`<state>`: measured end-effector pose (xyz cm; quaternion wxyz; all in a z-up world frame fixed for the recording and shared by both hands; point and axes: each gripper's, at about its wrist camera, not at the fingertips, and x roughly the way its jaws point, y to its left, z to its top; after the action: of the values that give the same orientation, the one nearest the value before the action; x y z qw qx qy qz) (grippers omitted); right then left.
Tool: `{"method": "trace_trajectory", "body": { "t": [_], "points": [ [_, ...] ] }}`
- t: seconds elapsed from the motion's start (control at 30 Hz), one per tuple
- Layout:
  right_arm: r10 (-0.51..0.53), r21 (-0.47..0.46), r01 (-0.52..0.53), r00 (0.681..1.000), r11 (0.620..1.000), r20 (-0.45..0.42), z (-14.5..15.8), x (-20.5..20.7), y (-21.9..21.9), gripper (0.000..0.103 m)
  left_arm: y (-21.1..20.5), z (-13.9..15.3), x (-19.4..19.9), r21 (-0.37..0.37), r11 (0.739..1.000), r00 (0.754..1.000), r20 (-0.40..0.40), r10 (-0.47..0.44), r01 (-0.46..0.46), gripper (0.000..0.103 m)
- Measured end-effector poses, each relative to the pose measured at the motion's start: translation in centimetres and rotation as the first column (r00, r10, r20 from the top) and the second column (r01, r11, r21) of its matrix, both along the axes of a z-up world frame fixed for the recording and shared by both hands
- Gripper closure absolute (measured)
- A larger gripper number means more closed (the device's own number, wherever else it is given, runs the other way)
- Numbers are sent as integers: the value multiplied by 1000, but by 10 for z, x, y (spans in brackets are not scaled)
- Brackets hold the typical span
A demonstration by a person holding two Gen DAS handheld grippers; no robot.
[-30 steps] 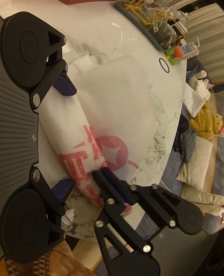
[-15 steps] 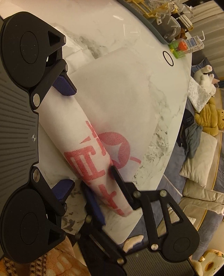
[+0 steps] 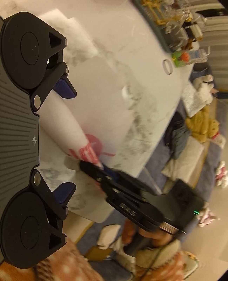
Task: Fold shopping bag
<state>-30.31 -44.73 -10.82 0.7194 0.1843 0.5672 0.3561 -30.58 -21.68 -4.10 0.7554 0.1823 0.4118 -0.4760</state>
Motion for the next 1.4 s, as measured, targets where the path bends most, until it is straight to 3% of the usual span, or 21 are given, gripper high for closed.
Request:
{"method": "trace_trajectory", "body": {
  "t": [0.07, 0.17, 0.27, 0.5, 0.6, 0.67, 0.7, 0.73, 0.77, 0.83, 0.9, 0.93, 1.0, 1.03, 1.07, 1.1, 1.17, 1.23, 1.33, 1.4],
  "points": [
    [-31, 32, 32, 998, 999, -52, -6, 4, -9, 89, 1, 8, 4, -19, 1000, 1000, 22, 22, -22, 0],
    [-42, 50, 46, 996, 998, -83, -9, 8, -15, 89, 0, 0, 16, 54, 994, 994, 56, 97, -100, 1],
    [-40, 50, 45, 996, 998, -84, -9, 12, -17, 89, 7, -15, 35, 66, 970, 973, 30, 231, -232, 1],
    [-61, 32, 64, 995, 997, -76, -6, 24, -4, 91, -5, -39, 58, 107, 939, 944, -19, 330, -326, 0],
    [-47, -53, 47, 999, 997, 4, 6, 19, 6, 89, -14, -44, 60, 125, 932, 939, -20, 344, -339, 0],
    [36, -215, -1, 986, 977, 160, 27, 5, 25, 72, -15, -46, 61, 134, 928, 934, -31, 356, -349, 0],
    [106, -313, -21, 960, 949, 258, 39, -5, 37, 68, -16, -46, 62, 138, 925, 931, -38, 362, -354, 0],
    [190, -408, -29, 913, 912, 362, 50, -19, 48, 64, -16, -47, 64, 140, 922, 928, -47, 370, -360, 0],
    [275, -483, -27, 849, 875, 451, 58, -33, 58, 63, -16, -48, 65, 143, 920, 925, -57, 376, -365, 0],
    [429, -574, -52, 720, 817, 546, 63, -60, 74, 63, -19, -48, 67, 156, 917, 923, -62, 380, -367, 0],
    [569, -662, -85, 599, 745, 563, 58, -81, 90, 63, -22, -48, 69, 166, 915, 921, -65, 383, -369, 0],
    [630, -710, -97, 555, 697, 543, 50, -87, 98, 62, -23, -48, 70, 169, 914, 921, -66, 383, -368, 0],
    [707, -788, -79, 501, 611, 498, 31, -90, 112, 60, -23, -48, 71, 173, 915, 922, -68, 381, -365, 0],
    [722, -810, -46, 483, 585, 495, 23, -89, 118, 60, -23, -48, 71, 175, 913, 921, -68, 384, -368, 0],
    [711, -807, -20, 486, 590, 508, 20, -85, 122, 66, -22, -48, 70, 174, 912, 919, -69, 388, -372, 0],
    [681, -786, -34, 523, 617, 512, 21, -77, 122, 72, -21, -48, 70, 173, 911, 918, -73, 391, -374, 0],
    [602, -726, -80, 624, 684, 499, 28, -61, 117, 81, -18, -47, 68, 171, 911, 916, -82, 393, -376, 0],
    [514, -646, -118, 719, 754, 469, 36, -46, 106, 83, -14, -44, 61, 170, 915, 919, -89, 384, -366, 0],
    [325, -391, -180, 880, 903, 346, 46, -23, 75, 85, -5, -40, 46, 166, 922, 924, -104, 368, -349, 0],
    [230, -233, -175, 943, 957, 238, 40, -14, 56, 85, 2, -42, 41, 154, 920, 917, -126, 379, -360, 0]
  ]
}}
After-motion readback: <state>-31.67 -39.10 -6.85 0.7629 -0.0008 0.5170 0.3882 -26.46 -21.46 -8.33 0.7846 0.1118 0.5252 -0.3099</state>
